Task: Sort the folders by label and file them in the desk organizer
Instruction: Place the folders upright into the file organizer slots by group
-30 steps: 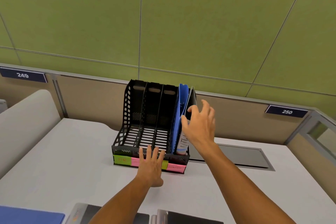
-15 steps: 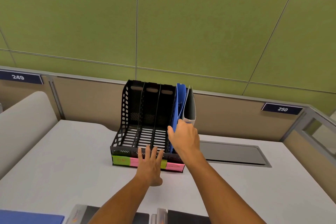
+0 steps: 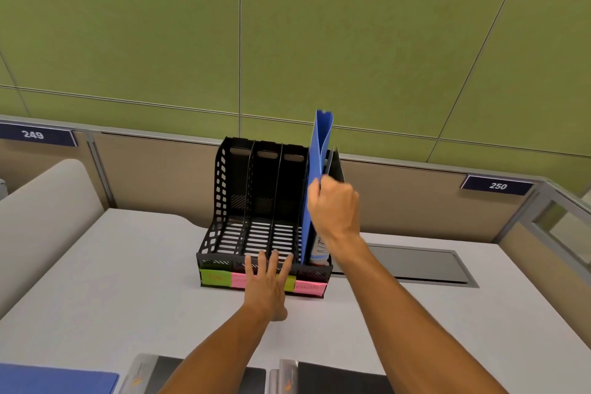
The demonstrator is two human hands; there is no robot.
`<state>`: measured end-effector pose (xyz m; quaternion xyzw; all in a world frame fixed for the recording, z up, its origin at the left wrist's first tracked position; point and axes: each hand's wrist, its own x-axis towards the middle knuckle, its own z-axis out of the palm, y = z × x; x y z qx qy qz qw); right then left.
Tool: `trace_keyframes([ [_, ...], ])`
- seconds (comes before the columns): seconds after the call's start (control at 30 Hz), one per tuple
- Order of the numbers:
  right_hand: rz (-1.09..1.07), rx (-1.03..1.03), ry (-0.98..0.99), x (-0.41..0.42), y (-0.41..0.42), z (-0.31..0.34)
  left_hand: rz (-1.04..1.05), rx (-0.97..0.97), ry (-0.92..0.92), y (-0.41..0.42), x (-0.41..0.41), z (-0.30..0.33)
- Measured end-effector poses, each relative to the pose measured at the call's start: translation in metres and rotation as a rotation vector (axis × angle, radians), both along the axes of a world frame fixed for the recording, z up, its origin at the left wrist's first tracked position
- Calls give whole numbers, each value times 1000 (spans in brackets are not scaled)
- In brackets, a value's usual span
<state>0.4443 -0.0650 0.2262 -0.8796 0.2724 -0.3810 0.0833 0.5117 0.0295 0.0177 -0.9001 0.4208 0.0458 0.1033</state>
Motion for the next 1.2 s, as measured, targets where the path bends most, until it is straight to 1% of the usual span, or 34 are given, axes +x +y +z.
trace_keyframes([
  [0.07,-8,-76,-168,-13,0,39,9,-3,-6,-1,-2,2],
  [0.13,-49,-79,-253,-33,-3,74,9,-21,-7,-1,-1,2],
  [0.23,-78,-43,-460,-75,-17,104,-2,-32,-4,1,0,2],
  [0.33,-77,106,-602,-125,-35,103,0,-12,1,2,-2,5],
  [0.43,4,315,-766,-172,-50,81,-9,22,16,2,-2,9],
  [0.47,33,394,-782,-183,-55,71,-21,34,17,2,-1,9],
  [0.5,64,473,-759,-193,-60,58,-32,41,18,3,-1,9],
  [0.53,98,567,-686,-200,-63,45,-38,40,24,4,0,9],
  [0.57,141,664,-568,-204,-65,27,-35,30,35,4,0,8],
  [0.63,223,794,-247,-210,-63,-14,-19,-6,51,2,1,7],
  [0.7,224,832,75,-211,-52,-61,-7,-16,50,-1,1,6],
  [0.77,184,831,278,-208,-41,-105,-2,-12,50,-1,2,4],
  [0.83,96,793,374,-204,-36,-139,2,-3,54,-1,4,3],
  [0.9,1,756,381,-201,-33,-158,3,5,77,0,5,4],
  [0.97,-36,748,390,-204,-33,-170,-2,3,93,1,4,7],
  [1.0,-37,748,443,-205,-34,-174,-7,7,99,1,4,9],
  [1.1,-20,671,751,-222,-16,-186,-17,14,114,4,3,13],
  [1.2,18,601,893,-252,32,-198,-20,19,120,4,3,15],
])
